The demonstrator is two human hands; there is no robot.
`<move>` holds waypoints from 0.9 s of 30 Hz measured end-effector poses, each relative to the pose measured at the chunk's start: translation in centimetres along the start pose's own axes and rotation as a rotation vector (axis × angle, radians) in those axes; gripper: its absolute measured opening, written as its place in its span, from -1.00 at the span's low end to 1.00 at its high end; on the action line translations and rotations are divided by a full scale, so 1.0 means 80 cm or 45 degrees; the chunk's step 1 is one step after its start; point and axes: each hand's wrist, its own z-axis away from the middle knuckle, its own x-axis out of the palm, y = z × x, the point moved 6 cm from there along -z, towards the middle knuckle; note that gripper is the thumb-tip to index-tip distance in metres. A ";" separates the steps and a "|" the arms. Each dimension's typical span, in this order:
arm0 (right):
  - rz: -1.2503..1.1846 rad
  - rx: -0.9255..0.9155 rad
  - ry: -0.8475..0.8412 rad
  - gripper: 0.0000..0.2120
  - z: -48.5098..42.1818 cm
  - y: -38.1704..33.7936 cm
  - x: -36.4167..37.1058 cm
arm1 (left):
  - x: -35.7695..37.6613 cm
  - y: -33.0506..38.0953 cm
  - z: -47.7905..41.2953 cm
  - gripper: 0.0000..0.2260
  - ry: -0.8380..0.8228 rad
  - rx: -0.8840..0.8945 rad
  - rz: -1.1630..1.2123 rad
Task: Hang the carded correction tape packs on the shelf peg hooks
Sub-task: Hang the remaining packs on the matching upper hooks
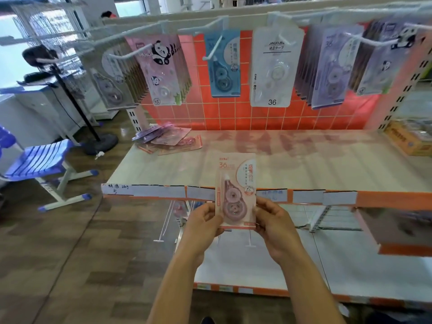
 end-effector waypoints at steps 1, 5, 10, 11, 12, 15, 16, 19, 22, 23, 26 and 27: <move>-0.006 0.003 0.003 -0.75 0.002 0.000 -0.001 | 0.001 -0.001 0.001 -0.86 -0.003 -0.001 -0.002; -0.046 -0.010 0.014 -0.73 0.011 -0.004 -0.008 | 0.008 -0.005 0.003 -0.85 -0.001 -0.006 0.024; -0.096 -0.070 0.039 -0.75 0.025 -0.016 -0.027 | 0.024 -0.001 0.005 -0.82 -0.054 0.024 0.031; -0.099 -0.083 0.048 -0.75 0.027 -0.019 -0.031 | 0.028 0.001 0.005 -0.82 -0.065 0.033 0.031; -0.103 -0.097 0.057 -0.75 0.029 -0.021 -0.035 | 0.032 0.004 0.005 -0.83 -0.076 0.042 0.031; -0.125 -0.145 0.080 -0.72 0.038 -0.029 -0.046 | 0.047 0.010 0.008 -0.85 -0.115 0.067 0.046; -0.123 -0.156 0.088 -0.71 0.040 -0.030 -0.050 | 0.051 0.011 0.010 -0.86 -0.131 0.072 0.058; -0.111 -0.173 0.112 -0.71 0.046 -0.030 -0.058 | 0.060 0.010 0.016 -0.85 -0.168 0.075 0.077; -0.093 -0.154 0.121 -0.73 0.048 -0.024 -0.062 | 0.062 0.005 0.019 -0.83 -0.198 0.068 0.071; -0.079 -0.141 0.124 -0.74 0.047 -0.021 -0.063 | 0.063 0.004 0.019 -0.83 -0.209 0.065 0.060; -0.033 -0.086 0.125 -0.72 0.049 -0.005 -0.064 | 0.062 -0.012 0.022 -0.85 -0.223 0.020 0.020; -0.027 -0.064 0.115 -0.72 0.049 0.002 -0.064 | 0.062 -0.020 0.023 -0.86 -0.229 -0.002 0.006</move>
